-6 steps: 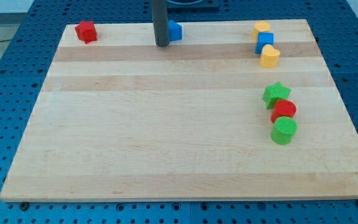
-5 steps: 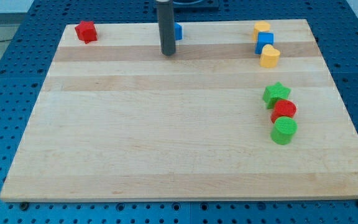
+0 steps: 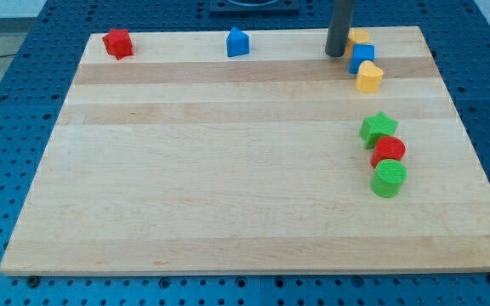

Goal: Move the blue cube towards the left center of the board

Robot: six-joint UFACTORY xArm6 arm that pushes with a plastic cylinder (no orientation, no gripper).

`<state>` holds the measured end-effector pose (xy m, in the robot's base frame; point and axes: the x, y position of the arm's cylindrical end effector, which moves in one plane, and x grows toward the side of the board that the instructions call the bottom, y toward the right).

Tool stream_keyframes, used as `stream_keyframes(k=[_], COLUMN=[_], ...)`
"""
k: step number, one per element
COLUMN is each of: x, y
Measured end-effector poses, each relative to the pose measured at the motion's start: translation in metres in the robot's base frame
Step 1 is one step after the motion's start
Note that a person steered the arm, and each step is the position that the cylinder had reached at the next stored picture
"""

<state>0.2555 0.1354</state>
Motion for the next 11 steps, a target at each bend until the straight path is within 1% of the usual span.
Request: stream_keyframes(k=[2,4,7,9,11], x=[0.015,0.015,-0.009,-0.009,0.048], y=[0.003,0.011,0.026,0.029,0.011])
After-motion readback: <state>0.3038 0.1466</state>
